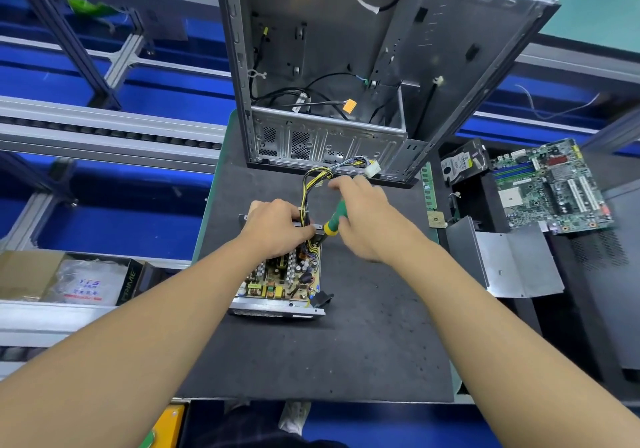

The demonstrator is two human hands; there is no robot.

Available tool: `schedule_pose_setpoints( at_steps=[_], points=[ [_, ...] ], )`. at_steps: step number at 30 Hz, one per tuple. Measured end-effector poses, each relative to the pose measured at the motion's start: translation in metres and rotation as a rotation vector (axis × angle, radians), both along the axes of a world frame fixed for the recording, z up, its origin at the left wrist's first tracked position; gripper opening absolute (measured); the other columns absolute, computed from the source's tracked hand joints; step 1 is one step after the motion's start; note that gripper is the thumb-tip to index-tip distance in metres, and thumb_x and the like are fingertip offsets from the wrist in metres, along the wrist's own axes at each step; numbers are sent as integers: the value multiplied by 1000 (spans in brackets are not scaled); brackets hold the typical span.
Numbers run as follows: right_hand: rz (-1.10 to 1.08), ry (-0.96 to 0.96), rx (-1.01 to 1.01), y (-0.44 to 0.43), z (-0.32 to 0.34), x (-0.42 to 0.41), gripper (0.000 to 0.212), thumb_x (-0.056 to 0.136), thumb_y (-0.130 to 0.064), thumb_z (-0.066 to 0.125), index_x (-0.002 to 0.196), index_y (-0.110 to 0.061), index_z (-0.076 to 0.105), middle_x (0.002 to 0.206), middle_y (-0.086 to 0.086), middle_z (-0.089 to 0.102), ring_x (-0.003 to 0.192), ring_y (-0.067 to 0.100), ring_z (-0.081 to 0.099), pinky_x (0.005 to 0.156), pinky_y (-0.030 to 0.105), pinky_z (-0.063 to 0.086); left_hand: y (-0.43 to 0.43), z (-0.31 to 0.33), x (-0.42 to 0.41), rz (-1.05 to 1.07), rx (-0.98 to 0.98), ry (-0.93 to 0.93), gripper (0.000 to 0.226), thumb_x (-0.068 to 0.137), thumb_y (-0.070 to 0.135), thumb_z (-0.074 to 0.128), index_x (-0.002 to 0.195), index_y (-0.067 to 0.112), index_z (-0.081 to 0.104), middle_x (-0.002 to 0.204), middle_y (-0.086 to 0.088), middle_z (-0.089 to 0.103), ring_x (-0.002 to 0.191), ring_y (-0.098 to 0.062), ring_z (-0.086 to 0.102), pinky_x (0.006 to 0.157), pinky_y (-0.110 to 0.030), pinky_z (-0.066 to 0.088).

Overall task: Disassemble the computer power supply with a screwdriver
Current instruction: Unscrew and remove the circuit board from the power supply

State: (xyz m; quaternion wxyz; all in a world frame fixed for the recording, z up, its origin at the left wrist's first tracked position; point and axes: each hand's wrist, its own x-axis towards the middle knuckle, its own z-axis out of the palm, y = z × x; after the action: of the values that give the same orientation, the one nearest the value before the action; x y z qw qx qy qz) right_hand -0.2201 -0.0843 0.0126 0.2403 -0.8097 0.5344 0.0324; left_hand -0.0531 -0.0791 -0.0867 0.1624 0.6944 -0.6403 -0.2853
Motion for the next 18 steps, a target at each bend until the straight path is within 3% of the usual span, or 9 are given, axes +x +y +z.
schedule_pose_setpoints(
  at_steps=[2, 4, 7, 9, 11, 14, 16, 18],
  points=[
    [-14, -38, 75, -2, 1, -2, 55, 92, -7, 49, 143, -21, 35, 134, 1, 38, 124, 26, 33, 95, 40, 40, 0, -1, 0, 1, -2, -8, 23, 87, 54, 63, 78, 37, 75, 55, 6, 62, 74, -19, 56, 92, -34, 29],
    [-16, -14, 45, 1, -2, -3, 46, 97, -23, 53, 140, -20, 38, 135, 2, 35, 123, 28, 34, 93, 41, 41, 0, -2, 0, -2, 1, 0, 25, 86, 53, 63, 69, 37, 71, 51, 6, 58, 68, -16, 53, 92, -34, 30],
    [-66, 92, -35, 6, -3, -1, 44, 103, -46, 37, 132, -14, 41, 124, 9, 41, 106, 38, 50, 84, 45, 46, 0, -3, 1, -4, 0, 6, 31, 86, 52, 63, 59, 37, 63, 49, 6, 56, 67, -15, 54, 91, -35, 30],
    [-24, 122, -115, 7, -3, 0, 35, 106, -39, 33, 126, -11, 42, 118, 10, 44, 96, 39, 55, 73, 40, 43, 0, -4, 1, -1, -4, 11, 28, 86, 54, 63, 65, 36, 68, 48, 7, 56, 67, -12, 54, 89, -34, 29],
    [9, 37, -137, 7, -5, -2, 21, 105, -22, 40, 124, -12, 44, 114, 1, 45, 92, 28, 51, 70, 34, 34, 0, -3, 0, 3, -5, 16, 24, 87, 54, 63, 75, 36, 74, 47, 8, 56, 67, -8, 54, 89, -33, 28],
    [-81, -116, 21, 5, -5, -5, 31, 92, -3, 46, 119, -19, 45, 91, -20, 31, 77, 8, 37, 58, 26, 27, 0, -4, 1, 5, -8, 18, 23, 87, 53, 63, 77, 36, 75, 50, 7, 58, 68, -8, 54, 90, -32, 28],
    [-71, -113, 39, 6, -4, -5, 30, 91, -9, 51, 119, -18, 45, 95, -17, 32, 89, 16, 42, 63, 27, 32, 0, -4, 1, -1, -6, 11, 23, 87, 53, 63, 76, 37, 74, 52, 5, 60, 68, -8, 54, 90, -33, 28],
    [-50, -43, -31, 8, -5, -4, 31, 98, -32, 53, 122, -15, 45, 114, -4, 39, 104, 25, 44, 78, 36, 41, 0, -3, 1, 0, -6, 17, 26, 86, 53, 63, 65, 39, 69, 52, 4, 60, 67, -8, 54, 89, -33, 28]
  ],
)
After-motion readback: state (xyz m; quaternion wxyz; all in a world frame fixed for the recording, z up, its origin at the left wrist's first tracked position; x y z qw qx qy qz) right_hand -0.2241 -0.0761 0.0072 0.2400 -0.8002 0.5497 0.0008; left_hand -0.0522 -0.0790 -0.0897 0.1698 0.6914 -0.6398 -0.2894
